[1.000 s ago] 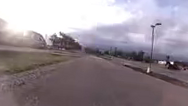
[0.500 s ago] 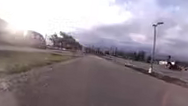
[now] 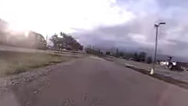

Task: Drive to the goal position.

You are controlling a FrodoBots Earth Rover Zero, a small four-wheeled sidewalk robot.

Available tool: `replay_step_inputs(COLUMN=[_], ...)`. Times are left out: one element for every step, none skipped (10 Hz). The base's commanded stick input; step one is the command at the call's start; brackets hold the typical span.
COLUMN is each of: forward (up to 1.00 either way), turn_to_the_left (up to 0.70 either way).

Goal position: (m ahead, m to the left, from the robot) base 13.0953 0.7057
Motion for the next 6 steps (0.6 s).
replay_step_inputs(forward=[0.70, 0.70, 0.70, 0.70, 0.70, 0.70], turn_to_the_left=[0.00, 0.00, 0.00, 0.00, 0.00, 0.00])
